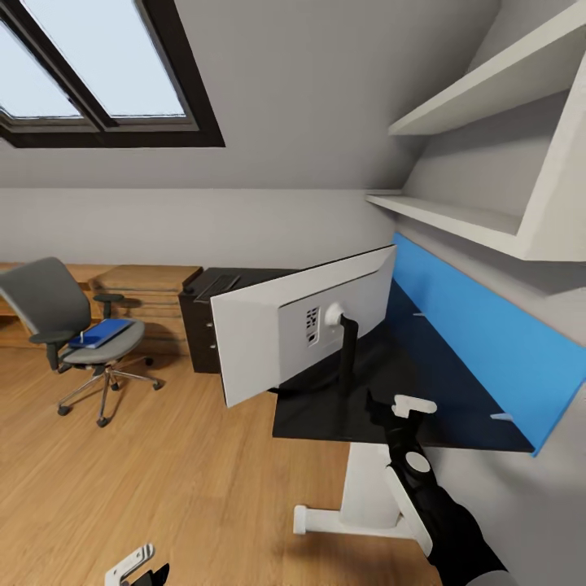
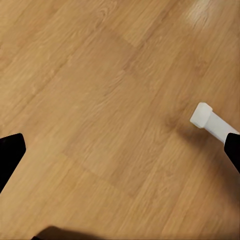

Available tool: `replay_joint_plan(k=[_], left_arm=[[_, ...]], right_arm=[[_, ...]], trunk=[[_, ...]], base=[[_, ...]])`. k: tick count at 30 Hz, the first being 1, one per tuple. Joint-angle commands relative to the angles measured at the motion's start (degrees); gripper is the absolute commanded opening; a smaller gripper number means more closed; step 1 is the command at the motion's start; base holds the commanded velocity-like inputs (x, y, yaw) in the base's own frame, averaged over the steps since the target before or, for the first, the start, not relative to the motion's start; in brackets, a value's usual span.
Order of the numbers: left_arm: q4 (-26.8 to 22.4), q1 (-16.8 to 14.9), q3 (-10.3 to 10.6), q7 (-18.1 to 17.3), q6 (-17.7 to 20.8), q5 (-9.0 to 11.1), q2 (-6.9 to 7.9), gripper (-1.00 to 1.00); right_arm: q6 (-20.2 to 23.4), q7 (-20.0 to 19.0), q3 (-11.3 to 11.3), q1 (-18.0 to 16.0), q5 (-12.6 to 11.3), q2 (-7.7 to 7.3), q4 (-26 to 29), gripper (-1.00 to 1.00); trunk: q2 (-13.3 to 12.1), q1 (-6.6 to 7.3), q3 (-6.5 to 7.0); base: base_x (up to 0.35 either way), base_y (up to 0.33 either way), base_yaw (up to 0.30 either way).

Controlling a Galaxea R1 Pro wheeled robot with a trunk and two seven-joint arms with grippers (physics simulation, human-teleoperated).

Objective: In the bedroom, organize the workspace by keeping the computer under the desk, ensuring the monitor is on the desk, placing the keyboard on the desk next to the monitor, placing the mouse on the desk next to the keyboard, moving the folder from the swivel chair onto the desk next to the mouse, stacking the notebook on top of the folder with the pen on top of the notebook, and positioning the swivel chair next to the desk.

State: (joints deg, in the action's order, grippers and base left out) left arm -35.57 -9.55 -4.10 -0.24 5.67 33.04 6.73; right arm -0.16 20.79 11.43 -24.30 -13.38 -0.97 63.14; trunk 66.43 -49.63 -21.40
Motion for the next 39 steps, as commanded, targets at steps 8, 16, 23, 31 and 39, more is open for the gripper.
replay_joint_plan(k=[8,16,23,31,39], left_arm=[[-0.1,0.0,-0.1,0.0,0.4,0.5,-0.05,1.00],[-0.1,0.0,-0.1,-0.1,0.4,0.5,-0.05,1.00],[-0.1,0.0,-0.1,-0.1,0.4,0.5,-0.05,1.00],[-0.1,0.0,-0.1,-0.1,0.4,0.5,-0.05,1.00],[-0.1,0.0,0.0,0.0,0.4,0.5,-0.39,1.00]], right_arm=[[-0.1,1.8,1.4,0.0,-0.3,0.65,0.0,1.00],[-0.1,5.1,3.0,0.0,2.4,1.58,0.1,1.00],[-0.3,6.5,3.8,0.0,4.9,1.66,0.0,1.00],[-1.2,6.8,3.9,0.0,5.3,1.61,0.0,1.00],[-1.3,6.8,3.9,0.0,5.4,1.52,0.0,1.00]], trunk=[[0.0,0.00,-0.07],[0.0,0.00,-0.07],[0.0,0.00,-0.07],[0.0,0.00,-0.07],[0.0,0.00,-0.07]], base=[[0.111,0.069,0.000],[0.133,0.082,0.000],[0.178,0.007,0.000],[0.108,0.001,0.000],[0.166,0.000,0.000]])
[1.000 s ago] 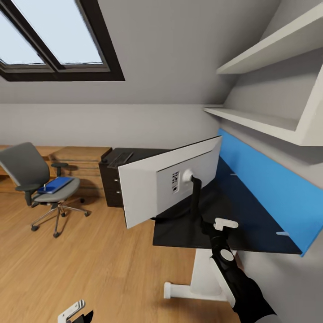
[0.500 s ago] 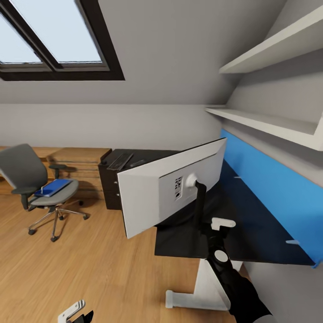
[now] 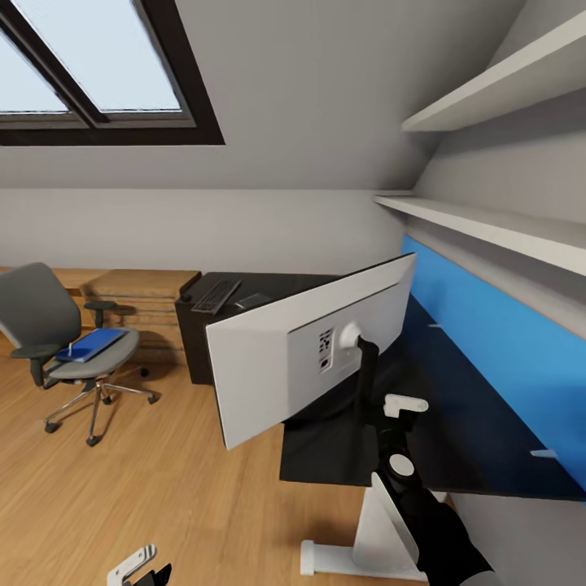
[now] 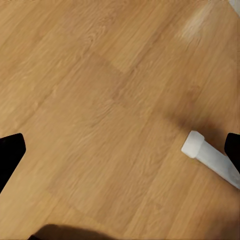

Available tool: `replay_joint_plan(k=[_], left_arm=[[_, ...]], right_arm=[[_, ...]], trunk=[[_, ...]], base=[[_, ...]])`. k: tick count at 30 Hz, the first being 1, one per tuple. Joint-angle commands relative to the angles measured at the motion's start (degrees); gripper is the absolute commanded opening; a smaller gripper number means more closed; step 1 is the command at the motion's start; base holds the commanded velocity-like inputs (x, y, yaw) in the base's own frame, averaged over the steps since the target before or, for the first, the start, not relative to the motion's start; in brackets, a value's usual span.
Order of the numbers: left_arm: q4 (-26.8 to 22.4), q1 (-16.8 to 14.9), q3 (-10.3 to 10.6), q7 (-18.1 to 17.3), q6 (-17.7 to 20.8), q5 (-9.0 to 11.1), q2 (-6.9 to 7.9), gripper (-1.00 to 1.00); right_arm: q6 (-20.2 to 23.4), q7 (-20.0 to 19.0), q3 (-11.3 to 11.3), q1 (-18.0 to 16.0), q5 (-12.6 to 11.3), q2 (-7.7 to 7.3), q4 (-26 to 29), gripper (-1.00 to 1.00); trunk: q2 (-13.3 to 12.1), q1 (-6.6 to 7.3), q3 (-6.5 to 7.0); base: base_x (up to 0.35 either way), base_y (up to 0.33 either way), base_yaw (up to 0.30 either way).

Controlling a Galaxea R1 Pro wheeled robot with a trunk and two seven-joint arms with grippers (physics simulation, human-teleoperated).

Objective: In the bedroom, organize the workspace by keeping the computer under the desk, ensuring the monitor is on the desk, placing the keyboard on the desk next to the monitor, placing the mouse on the desk next to the keyboard, moving the folder from the swivel chair onto the desk next to the mouse, stacking the notebook on top of the folder with the pen on top of the notebook, and positioning the swivel chair next to the desk.

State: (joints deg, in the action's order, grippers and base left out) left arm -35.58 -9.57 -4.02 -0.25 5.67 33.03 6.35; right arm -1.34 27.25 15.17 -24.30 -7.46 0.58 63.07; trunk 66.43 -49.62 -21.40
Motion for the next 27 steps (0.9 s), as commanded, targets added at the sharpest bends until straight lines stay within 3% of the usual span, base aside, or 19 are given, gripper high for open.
replay_joint_plan(k=[1,15,27], left_arm=[[-0.1,0.0,-0.1,0.0,0.4,0.5,-0.03,1.00],[-0.1,0.0,-0.1,-0.1,0.4,0.5,-0.11,1.00],[-0.1,0.0,-0.1,-0.1,0.4,0.5,-0.11,1.00]], right_arm=[[-0.1,0.3,0.2,0.0,-0.5,-0.04,0.0,1.00],[-0.1,0.3,0.1,0.0,-0.5,-0.06,-0.1,1.00],[-0.1,0.3,0.2,0.0,-0.5,-0.06,-0.2,1.00]], trunk=[[0.0,-0.01,-0.07],[0.0,-0.01,-0.07],[0.0,-0.01,-0.07]], base=[[0.069,0.000,0.000],[0.011,0.070,0.000],[0.115,0.002,0.000]])
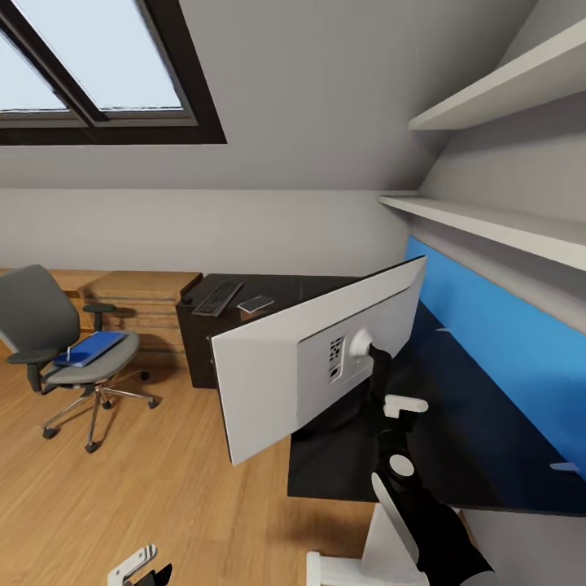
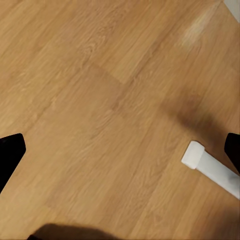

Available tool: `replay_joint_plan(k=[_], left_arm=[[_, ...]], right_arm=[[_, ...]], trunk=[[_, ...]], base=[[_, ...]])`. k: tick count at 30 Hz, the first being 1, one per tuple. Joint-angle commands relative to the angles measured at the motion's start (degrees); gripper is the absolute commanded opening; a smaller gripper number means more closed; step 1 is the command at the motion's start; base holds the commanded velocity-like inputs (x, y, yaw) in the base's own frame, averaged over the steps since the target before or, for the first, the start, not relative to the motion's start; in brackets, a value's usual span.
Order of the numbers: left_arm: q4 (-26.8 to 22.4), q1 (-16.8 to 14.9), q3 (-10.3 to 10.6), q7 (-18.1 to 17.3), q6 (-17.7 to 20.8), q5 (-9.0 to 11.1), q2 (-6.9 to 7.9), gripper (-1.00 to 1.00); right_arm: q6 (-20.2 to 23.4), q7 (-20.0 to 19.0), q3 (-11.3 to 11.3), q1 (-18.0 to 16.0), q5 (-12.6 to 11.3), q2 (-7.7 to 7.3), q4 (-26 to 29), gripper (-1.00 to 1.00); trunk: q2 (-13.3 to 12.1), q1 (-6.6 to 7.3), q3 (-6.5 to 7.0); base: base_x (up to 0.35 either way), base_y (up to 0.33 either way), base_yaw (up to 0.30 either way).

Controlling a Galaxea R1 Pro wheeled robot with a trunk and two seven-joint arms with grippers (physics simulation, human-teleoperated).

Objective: In the bedroom, organize the workspace by keeping the computer under the desk, ensuring the monitor is on the desk, placing the keyboard on the desk next to the monitor, placing the mouse on the desk next to the keyboard, moving the folder from the swivel chair onto the desk next to the mouse, stacking the notebook on top of the folder with the pen on top of the notebook, and positioning the swivel chair next to the desk.

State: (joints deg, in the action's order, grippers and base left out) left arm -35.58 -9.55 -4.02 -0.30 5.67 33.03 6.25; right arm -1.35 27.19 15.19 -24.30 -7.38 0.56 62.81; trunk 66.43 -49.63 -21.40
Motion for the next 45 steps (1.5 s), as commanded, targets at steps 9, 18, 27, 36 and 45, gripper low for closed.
replay_joint_plan(k=[9,18,27,36,45], left_arm=[[0.0,0.0,-0.1,0.0,0.4,0.5,-0.01,1.00],[0.0,0.0,-0.1,0.0,0.3,0.5,-0.01,1.00],[0.0,0.0,-0.1,0.0,0.3,0.5,-0.01,1.00],[0.0,0.0,-0.1,-0.1,0.3,0.5,-0.01,1.00],[0.0,0.0,0.0,-0.1,0.3,0.5,-0.09,1.00]], right_arm=[[-0.1,0.4,0.2,-0.1,-0.5,-0.03,0.0,1.00],[-0.1,0.3,0.2,-0.1,-0.5,-0.03,0.0,1.00],[-0.1,0.3,0.2,-0.1,-0.5,-0.03,0.0,1.00],[-0.1,0.4,0.2,-0.1,-0.5,-0.05,0.1,-1.00],[-0.1,0.3,0.1,-0.1,-0.6,-0.36,0.2,-1.00]], trunk=[[0.0,0.00,-0.07],[0.0,0.00,-0.07],[0.0,0.00,-0.07],[0.0,0.00,-0.07],[0.0,0.00,-0.07]], base=[[0.142,0.000,0.000],[0.115,0.000,0.000],[0.071,0.000,0.000],[0.003,0.000,0.000],[0.000,0.000,0.000]])
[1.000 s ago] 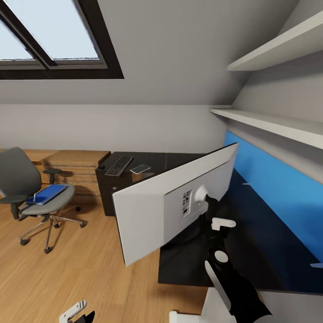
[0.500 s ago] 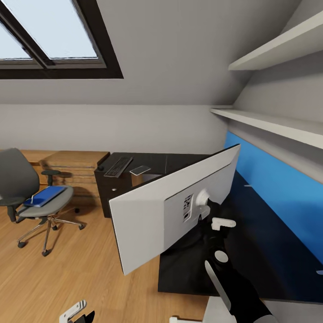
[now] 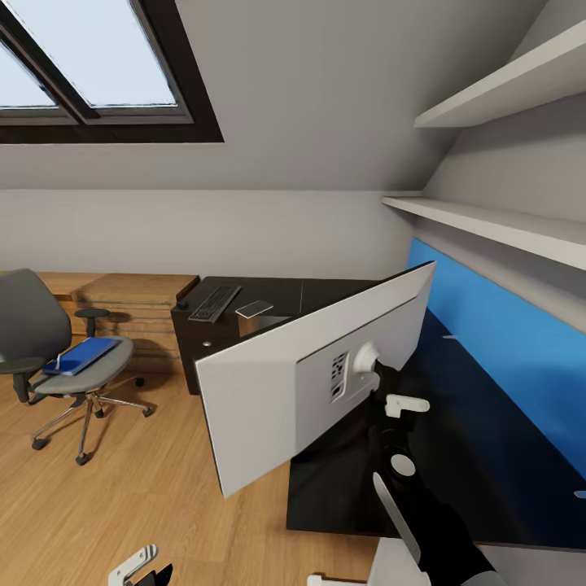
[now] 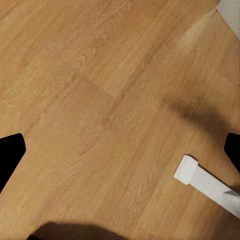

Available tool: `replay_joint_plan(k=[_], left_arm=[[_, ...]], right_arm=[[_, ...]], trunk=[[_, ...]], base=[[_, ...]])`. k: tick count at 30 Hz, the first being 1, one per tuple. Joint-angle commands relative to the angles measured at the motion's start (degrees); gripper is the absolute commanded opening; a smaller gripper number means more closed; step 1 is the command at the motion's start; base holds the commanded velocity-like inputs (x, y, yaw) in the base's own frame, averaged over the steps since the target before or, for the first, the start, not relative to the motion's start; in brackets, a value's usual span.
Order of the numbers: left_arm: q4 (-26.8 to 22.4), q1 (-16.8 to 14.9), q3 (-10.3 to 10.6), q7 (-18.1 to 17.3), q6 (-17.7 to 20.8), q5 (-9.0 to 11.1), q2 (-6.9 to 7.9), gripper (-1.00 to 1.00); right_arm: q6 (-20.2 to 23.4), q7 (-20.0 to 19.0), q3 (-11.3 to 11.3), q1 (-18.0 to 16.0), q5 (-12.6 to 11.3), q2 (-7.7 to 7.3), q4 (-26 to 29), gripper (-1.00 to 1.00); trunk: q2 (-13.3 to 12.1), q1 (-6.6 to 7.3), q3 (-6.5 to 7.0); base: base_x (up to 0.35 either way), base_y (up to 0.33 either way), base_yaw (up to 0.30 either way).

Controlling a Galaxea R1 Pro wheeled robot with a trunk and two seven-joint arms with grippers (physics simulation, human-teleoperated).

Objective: In the bedroom, organize the workspace by keeping the computer under the desk, ensuring the monitor is on the desk, placing the keyboard on the desk next to the monitor, placing the mouse on the desk next to the keyboard, moving the folder from the swivel chair onto the desk next to the mouse, stacking the notebook on top of the folder with the pen on top of the notebook, and positioning the swivel chair next to the desk.

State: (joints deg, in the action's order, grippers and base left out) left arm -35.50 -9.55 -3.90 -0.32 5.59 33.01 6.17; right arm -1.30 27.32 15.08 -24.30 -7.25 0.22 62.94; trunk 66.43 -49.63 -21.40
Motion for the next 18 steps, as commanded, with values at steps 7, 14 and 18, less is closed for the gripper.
replay_joint_plan(k=[7,14,18], left_arm=[[-0.1,0.0,-0.1,0.0,0.4,0.5,-0.02,1.00],[-0.1,0.0,0.1,0.0,0.4,0.5,0.03,1.00],[-1.1,0.0,-0.2,0.3,0.5,0.6,1.06,1.00]], right_arm=[[-0.2,0.3,0.1,0.0,-0.7,-0.05,0.0,-1.00],[-0.2,0.2,0.1,0.0,-0.7,-0.05,-0.1,-1.00],[-0.2,0.1,0.1,0.0,-0.8,-0.05,-0.1,-1.00]], trunk=[[0.0,0.00,-0.07],[0.0,0.00,-0.07],[0.0,0.00,-0.07]], base=[[0.000,0.000,0.000],[0.000,0.000,0.000],[0.000,0.000,0.000]])
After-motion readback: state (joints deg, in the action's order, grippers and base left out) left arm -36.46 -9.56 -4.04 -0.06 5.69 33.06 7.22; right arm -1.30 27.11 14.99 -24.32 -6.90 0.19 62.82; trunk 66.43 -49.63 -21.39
